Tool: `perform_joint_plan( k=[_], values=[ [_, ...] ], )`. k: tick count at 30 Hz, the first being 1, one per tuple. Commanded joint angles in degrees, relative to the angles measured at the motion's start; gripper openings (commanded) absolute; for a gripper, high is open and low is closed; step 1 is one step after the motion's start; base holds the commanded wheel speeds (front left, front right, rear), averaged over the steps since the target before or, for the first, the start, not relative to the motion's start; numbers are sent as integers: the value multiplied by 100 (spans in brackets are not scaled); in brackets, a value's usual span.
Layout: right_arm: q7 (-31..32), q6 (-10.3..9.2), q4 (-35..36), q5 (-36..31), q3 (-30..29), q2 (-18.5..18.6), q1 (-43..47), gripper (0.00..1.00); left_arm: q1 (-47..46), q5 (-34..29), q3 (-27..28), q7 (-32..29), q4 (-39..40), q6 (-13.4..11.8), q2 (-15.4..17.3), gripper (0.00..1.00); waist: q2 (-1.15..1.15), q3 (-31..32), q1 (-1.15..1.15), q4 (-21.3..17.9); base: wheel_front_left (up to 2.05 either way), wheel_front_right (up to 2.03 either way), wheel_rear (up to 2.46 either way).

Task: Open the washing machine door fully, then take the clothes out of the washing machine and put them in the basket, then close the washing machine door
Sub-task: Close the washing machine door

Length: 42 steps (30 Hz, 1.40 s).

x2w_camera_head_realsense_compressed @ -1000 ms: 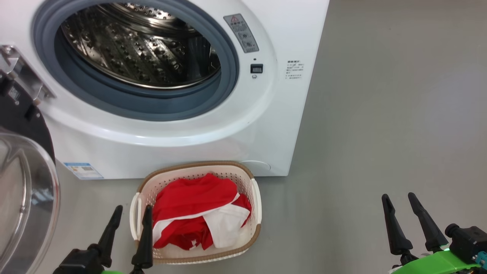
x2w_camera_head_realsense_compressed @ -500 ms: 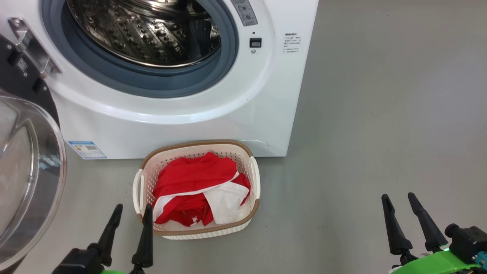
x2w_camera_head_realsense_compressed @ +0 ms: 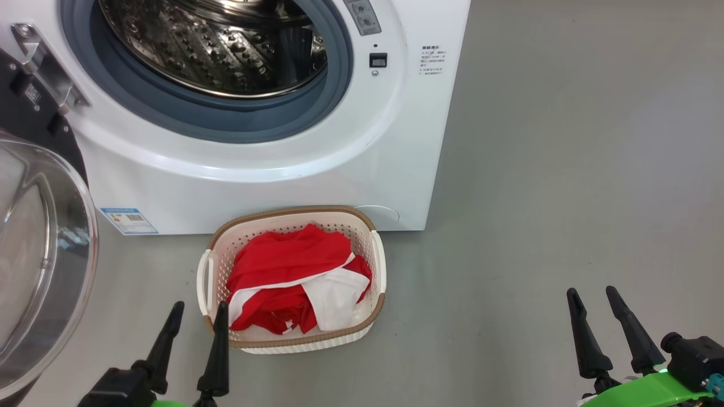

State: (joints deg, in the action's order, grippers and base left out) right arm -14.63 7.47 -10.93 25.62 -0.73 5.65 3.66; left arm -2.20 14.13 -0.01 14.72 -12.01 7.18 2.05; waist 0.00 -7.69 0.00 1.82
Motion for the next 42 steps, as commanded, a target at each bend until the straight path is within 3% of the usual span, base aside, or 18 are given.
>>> perform_joint_plan(
  k=[1,13,42],
  values=[
    [-37,2,135,38,118,87,-48,100,-104,-10,160,28,139,31,83,100,0,0,0,11,0,0,0],
    [-37,2,107,31,215,142,56,100,-48,108,89,28,29,31,83,100,0,132,0,397,0,0,0],
    [-37,2,48,53,468,256,325,100,496,591,-219,28,91,-277,83,100,0,528,0,2646,0,0,0]
  ],
)
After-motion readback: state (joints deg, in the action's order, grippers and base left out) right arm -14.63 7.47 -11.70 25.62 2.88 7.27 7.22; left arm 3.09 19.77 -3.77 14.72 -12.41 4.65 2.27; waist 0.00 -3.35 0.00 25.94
